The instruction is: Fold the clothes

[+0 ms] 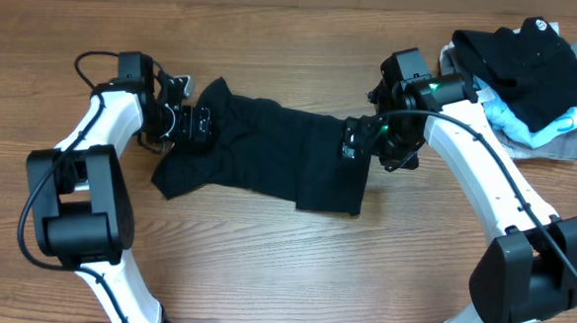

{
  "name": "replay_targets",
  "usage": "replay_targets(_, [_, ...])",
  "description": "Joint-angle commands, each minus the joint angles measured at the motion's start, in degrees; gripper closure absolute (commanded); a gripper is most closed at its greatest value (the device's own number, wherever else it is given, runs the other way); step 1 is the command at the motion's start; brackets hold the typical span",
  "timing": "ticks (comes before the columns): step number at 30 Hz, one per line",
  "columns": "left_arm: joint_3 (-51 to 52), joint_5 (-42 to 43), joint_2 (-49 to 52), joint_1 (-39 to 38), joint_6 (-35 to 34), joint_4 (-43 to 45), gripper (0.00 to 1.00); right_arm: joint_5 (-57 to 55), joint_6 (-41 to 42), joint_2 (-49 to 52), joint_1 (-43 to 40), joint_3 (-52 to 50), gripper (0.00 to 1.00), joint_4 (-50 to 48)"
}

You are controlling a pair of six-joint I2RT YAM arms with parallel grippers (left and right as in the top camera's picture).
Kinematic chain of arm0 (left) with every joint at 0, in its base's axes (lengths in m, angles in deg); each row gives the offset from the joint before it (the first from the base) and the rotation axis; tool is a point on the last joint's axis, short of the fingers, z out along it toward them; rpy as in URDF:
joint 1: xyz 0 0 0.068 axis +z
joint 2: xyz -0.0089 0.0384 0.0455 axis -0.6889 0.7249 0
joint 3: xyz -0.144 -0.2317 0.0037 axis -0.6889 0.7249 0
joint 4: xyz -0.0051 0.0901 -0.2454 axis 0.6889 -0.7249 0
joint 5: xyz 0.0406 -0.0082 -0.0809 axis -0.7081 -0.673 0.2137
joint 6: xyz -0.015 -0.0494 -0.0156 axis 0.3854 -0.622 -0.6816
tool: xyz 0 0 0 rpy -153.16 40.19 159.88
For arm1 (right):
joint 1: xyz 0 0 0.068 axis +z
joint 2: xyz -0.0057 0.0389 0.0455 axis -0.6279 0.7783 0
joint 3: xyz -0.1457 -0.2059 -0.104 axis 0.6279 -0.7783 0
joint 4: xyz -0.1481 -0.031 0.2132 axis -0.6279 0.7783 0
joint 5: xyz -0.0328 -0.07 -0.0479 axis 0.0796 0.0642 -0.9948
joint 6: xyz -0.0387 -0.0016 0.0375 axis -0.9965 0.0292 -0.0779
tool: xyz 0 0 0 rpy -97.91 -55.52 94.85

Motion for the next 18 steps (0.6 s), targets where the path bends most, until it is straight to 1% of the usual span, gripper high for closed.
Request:
replay_targets(1, [0.33, 1.73, 3.34, 0.33, 1.11, 1.88, 0.00, -0.55, -0.44, -1.33, 0.04, 1.11, 0.05, 0.85])
replay_targets(7, [0.68, 1.70, 5.73, -0.04, 1.09, 1.31, 0.01, -0.55, -0.42, -1.33, 0.04, 1.11, 0.05, 0.85])
replay_targets(8, [0.92, 1.75, 5.75, -0.04, 1.09, 1.29, 0.02, -0.55, -0.42, -1.33, 0.04, 1.11, 0.05, 0.85])
replay_targets(10, [1.77, 1.70, 6.03, -0.04, -0.15, 1.09, 0.12, -0.55, -0.44, -1.33, 0.04, 1.11, 0.05, 0.85])
replay_targets(15, [4.59, 1.01, 6.14, -0.04, -1.36, 1.44, 0.63, -0.55, -0.46, -1.33, 0.04, 1.11, 0.05, 0.83])
replay_targets(16, [5.11, 0.11, 6.14, -0.04, -2.03, 1.66, 0.76, -0.57, -0.46, -1.33, 0.04, 1.11, 0.05, 0.83])
replay_targets(17, [5.42, -0.85, 6.14, -0.04, -2.67, 1.77, 0.87, -0.55, -0.46, -1.33, 0.04, 1.11, 0.05, 0.83])
replay_targets(18, [5.60, -2.54, 6.14, -0.04, -3.87, 1.73, 0.96, -0.55, -0.46, -1.33, 0.04, 1.11, 0.05, 0.87])
